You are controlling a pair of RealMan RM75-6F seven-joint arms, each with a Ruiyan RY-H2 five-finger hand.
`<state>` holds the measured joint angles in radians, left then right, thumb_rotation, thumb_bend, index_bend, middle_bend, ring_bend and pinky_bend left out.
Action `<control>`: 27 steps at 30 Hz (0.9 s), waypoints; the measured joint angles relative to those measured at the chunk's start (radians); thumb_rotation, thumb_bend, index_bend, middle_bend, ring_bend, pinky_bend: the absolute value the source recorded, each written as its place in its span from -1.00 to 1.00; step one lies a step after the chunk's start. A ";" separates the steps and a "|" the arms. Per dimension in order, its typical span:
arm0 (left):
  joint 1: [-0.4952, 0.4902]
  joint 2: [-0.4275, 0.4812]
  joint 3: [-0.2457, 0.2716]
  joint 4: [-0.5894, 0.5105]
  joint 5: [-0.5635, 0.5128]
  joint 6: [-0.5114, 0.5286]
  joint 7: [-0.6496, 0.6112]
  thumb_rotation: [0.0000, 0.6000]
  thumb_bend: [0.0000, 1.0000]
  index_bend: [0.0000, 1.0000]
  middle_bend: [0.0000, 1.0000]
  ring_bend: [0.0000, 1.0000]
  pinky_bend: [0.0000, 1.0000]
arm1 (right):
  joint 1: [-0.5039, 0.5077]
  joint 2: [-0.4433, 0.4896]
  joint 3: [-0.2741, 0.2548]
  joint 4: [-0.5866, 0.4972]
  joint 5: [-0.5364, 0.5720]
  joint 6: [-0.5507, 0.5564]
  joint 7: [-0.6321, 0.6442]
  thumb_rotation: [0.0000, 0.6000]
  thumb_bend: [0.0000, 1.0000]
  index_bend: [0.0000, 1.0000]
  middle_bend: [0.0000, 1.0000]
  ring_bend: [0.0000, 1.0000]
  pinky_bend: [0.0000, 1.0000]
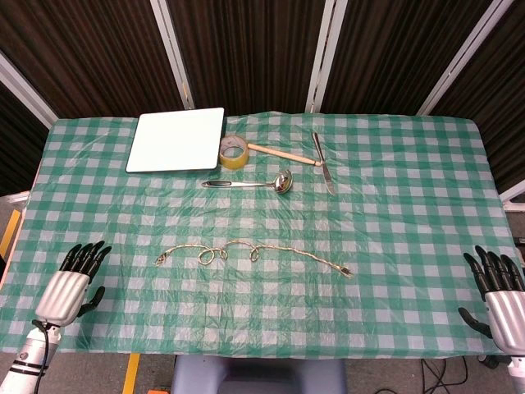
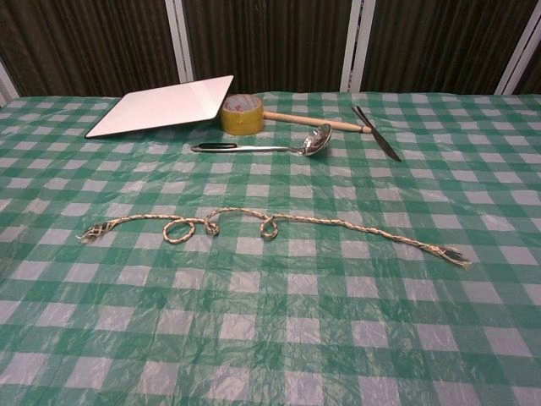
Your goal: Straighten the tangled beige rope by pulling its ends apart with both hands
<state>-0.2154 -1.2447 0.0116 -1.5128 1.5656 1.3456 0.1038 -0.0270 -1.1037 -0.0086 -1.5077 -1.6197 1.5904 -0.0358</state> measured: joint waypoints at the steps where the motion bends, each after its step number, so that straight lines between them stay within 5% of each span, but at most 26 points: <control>1: 0.000 -0.001 0.001 0.000 -0.001 -0.002 0.001 1.00 -0.09 -1.00 -1.00 -1.00 -0.98 | 0.001 0.000 0.000 0.001 0.000 -0.002 0.001 1.00 -0.46 -1.00 -1.00 -1.00 -1.00; 14: -0.085 -0.112 -0.005 0.036 -0.012 -0.143 0.072 1.00 -0.09 -0.98 -1.00 -1.00 -0.97 | 0.013 0.001 0.001 -0.003 0.003 -0.025 -0.001 1.00 -0.46 -1.00 -1.00 -1.00 -1.00; 21: -0.145 -0.226 -0.041 0.101 -0.039 -0.208 0.094 1.00 -0.09 -0.41 -1.00 -1.00 -0.93 | 0.025 -0.008 0.007 -0.011 0.024 -0.058 -0.027 1.00 -0.46 -1.00 -1.00 -1.00 -1.00; 27: -0.188 -0.357 -0.079 0.247 -0.040 -0.196 0.051 1.00 -0.11 -0.23 -1.00 -1.00 -0.90 | 0.034 -0.011 0.011 -0.016 0.039 -0.078 -0.037 1.00 -0.46 -1.00 -1.00 -1.00 -1.00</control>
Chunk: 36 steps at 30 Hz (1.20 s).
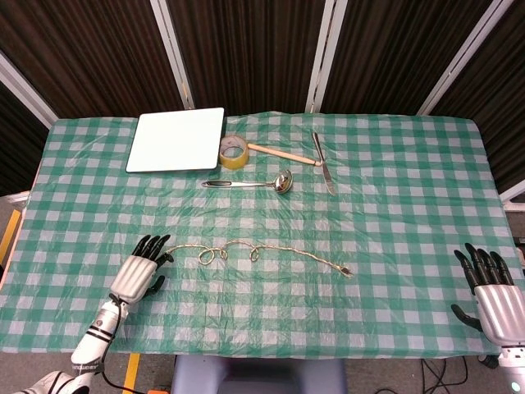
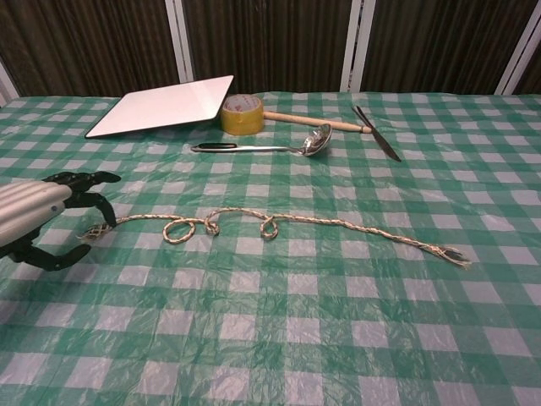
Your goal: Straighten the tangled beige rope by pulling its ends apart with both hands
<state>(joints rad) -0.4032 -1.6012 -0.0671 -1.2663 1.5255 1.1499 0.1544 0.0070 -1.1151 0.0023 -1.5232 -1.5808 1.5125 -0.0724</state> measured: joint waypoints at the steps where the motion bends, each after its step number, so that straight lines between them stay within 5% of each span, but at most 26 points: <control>1: -0.006 -0.019 -0.006 0.023 -0.002 0.001 -0.007 1.00 -0.12 -0.22 -1.00 -1.00 -0.90 | 0.000 0.001 0.000 0.000 0.001 -0.001 0.002 1.00 -0.46 -1.00 -1.00 -1.00 -1.00; 12: -0.051 -0.158 -0.056 0.231 -0.041 0.039 -0.045 1.00 -0.17 -0.21 -0.99 -1.00 -0.85 | -0.001 0.009 0.003 0.000 0.010 0.003 0.021 1.00 -0.46 -1.00 -1.00 -1.00 -1.00; 20: -0.052 -0.157 -0.050 0.232 -0.089 -0.002 -0.029 1.00 -0.22 -0.28 -0.99 -1.00 -0.86 | 0.001 0.008 0.005 -0.001 0.020 -0.006 0.015 1.00 -0.46 -1.00 -1.00 -1.00 -1.00; 36: -0.059 -0.160 -0.048 0.240 -0.134 -0.019 0.006 1.00 -0.24 -0.02 -0.97 -1.00 -0.85 | 0.005 0.019 -0.005 -0.006 0.013 -0.018 0.030 1.00 -0.46 -1.00 -1.00 -1.00 -1.00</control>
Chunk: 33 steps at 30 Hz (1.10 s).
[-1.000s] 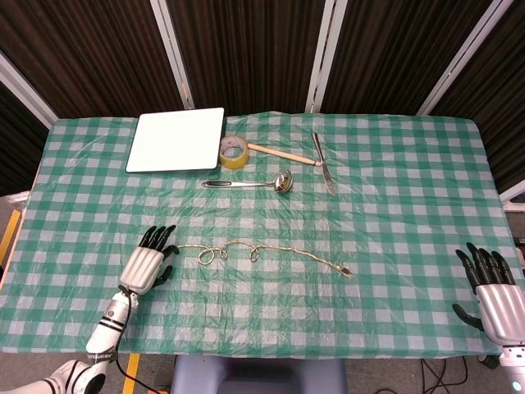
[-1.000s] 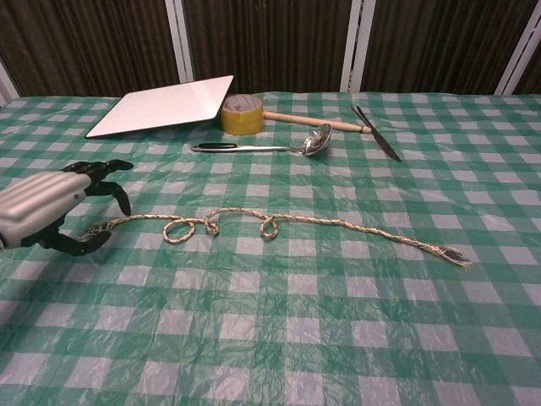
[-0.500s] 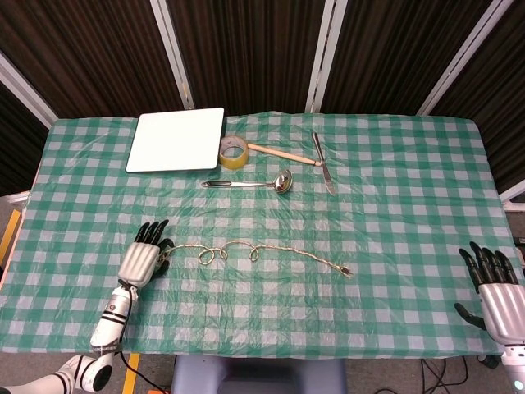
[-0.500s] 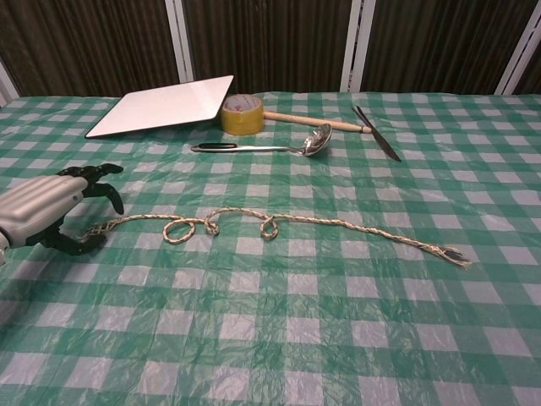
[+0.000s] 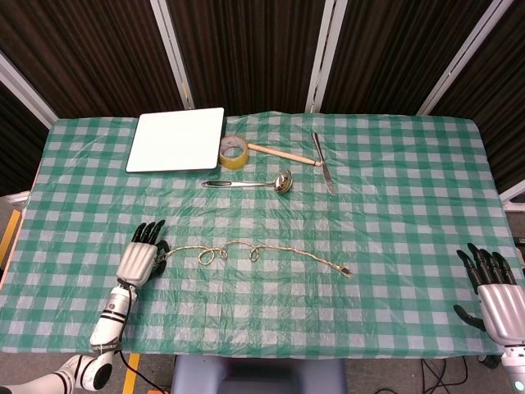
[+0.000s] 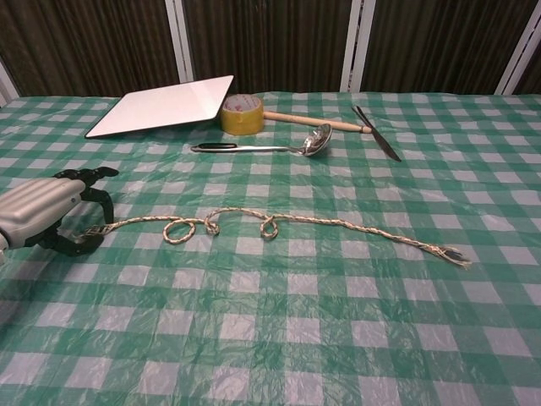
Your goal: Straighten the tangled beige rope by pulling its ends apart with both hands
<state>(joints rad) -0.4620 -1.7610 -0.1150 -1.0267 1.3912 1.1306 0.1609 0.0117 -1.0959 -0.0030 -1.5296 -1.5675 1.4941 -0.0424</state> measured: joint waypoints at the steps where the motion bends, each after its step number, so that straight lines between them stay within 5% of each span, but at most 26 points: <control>1: -0.001 0.000 0.000 0.000 -0.002 -0.002 0.001 1.00 -0.23 -0.02 -0.97 -1.00 -0.85 | 0.000 0.000 0.000 0.000 0.000 0.001 0.000 1.00 -0.46 -1.00 -1.00 -1.00 -1.00; 33: -0.009 0.054 0.021 -0.069 0.006 0.002 -0.037 1.00 -0.04 0.22 -0.95 -1.00 -0.88 | 0.039 -0.035 -0.009 0.011 -0.042 -0.037 -0.052 1.00 -0.46 -0.90 -1.00 -1.00 -1.00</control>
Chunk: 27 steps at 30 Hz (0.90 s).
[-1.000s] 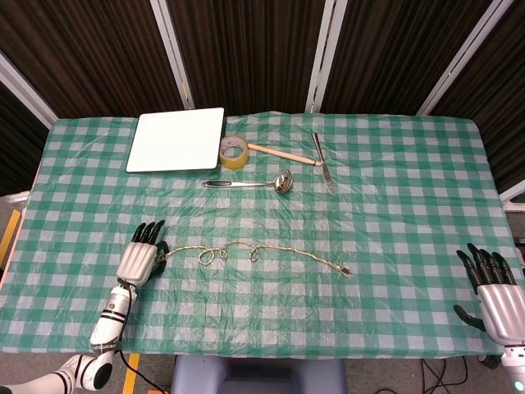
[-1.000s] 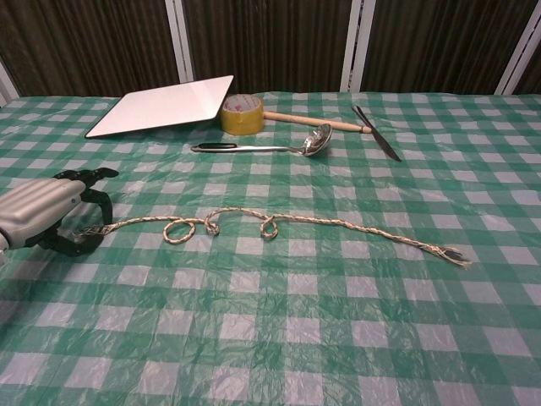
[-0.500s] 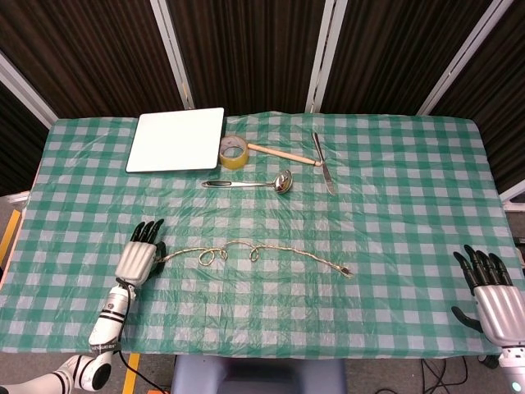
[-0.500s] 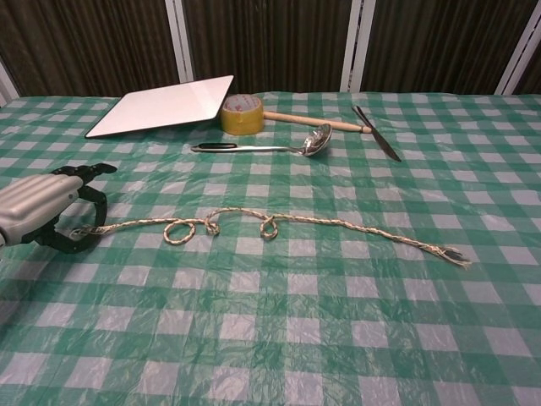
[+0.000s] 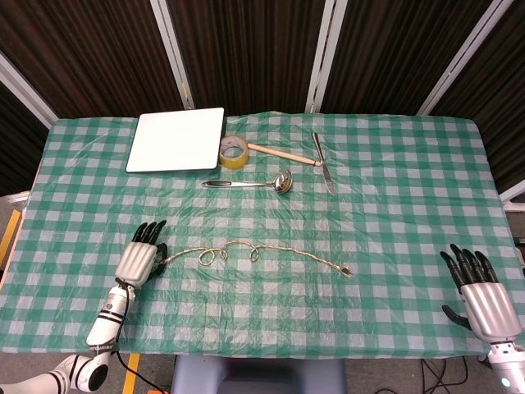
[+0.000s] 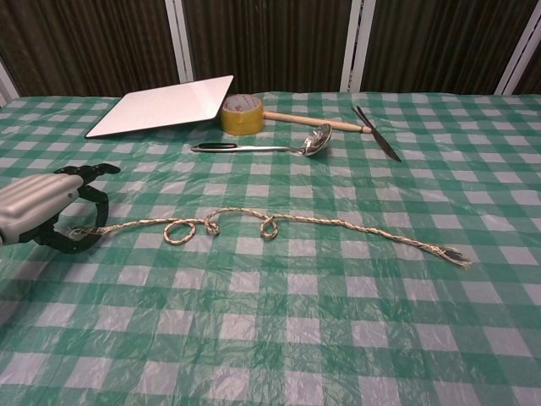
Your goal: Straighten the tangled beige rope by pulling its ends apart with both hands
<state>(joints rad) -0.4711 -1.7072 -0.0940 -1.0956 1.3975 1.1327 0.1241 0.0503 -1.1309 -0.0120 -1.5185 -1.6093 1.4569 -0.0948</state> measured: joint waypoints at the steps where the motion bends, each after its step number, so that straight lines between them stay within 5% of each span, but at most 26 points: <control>1: -0.001 0.004 0.001 -0.004 0.001 -0.001 -0.003 1.00 -0.04 0.22 -0.95 -1.00 -0.89 | 0.011 -0.002 0.001 -0.002 -0.007 -0.009 -0.005 1.00 -0.46 -0.78 -1.00 -1.00 -1.00; 7: -0.001 0.024 0.005 -0.022 0.014 0.014 -0.014 1.00 -0.05 0.24 -0.95 -1.00 -0.89 | 0.119 -0.028 0.031 -0.051 -0.047 -0.103 -0.089 1.00 -0.46 -0.20 -1.00 -1.00 -1.00; 11: -0.001 0.038 0.008 -0.032 0.017 0.014 -0.024 1.00 -0.08 0.24 -0.95 -1.00 -0.90 | 0.178 -0.034 0.045 -0.128 -0.038 -0.211 -0.169 1.00 -0.46 -0.02 -1.00 -1.00 -1.00; 18: -0.006 0.049 0.005 -0.033 0.014 0.008 -0.038 1.00 -0.10 0.25 -0.95 -1.00 -0.90 | 0.272 -0.102 0.099 -0.190 0.086 -0.350 -0.340 1.00 -0.37 0.12 -1.00 -1.00 -1.00; 27: -0.011 0.051 0.003 -0.024 0.002 -0.007 -0.033 1.00 -0.10 0.26 -0.94 -1.00 -0.90 | 0.394 -0.277 0.164 -0.132 0.299 -0.444 -0.579 1.00 -0.33 0.16 -1.00 -1.00 -1.00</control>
<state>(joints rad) -0.4823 -1.6563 -0.0912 -1.1197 1.3999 1.1254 0.0913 0.4443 -1.4075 0.1524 -1.6505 -1.3107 1.0127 -0.6743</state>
